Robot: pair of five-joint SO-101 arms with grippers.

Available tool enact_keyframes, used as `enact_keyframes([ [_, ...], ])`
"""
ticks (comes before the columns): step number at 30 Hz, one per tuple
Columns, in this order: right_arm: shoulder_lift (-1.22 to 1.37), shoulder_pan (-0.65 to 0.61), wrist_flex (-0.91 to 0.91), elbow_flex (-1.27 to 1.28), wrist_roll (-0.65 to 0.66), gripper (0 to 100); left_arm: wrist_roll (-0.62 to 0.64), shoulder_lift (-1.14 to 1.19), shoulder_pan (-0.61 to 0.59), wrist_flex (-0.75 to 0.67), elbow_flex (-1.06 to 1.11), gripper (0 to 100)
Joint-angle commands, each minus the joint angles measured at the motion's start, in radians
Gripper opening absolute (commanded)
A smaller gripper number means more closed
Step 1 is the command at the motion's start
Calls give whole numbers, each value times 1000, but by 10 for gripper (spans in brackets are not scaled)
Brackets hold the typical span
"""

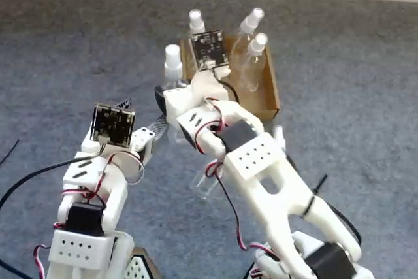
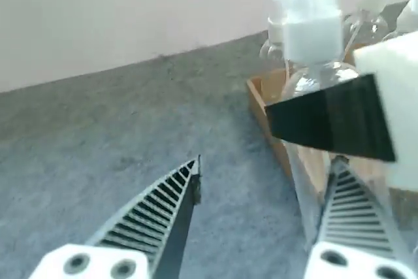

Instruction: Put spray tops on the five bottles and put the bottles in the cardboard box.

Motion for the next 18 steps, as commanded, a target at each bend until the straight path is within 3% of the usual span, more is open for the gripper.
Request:
enact_keyframes([
  [1,-145,-7,47,-74,-15,4,6,10,25,-28,-1,275],
  [12,-170,4,54,-82,-14,4,3,1,67,5,-4,277],
  [18,-91,160,42,-134,28,4,3,-1,38,9,1,274],
])
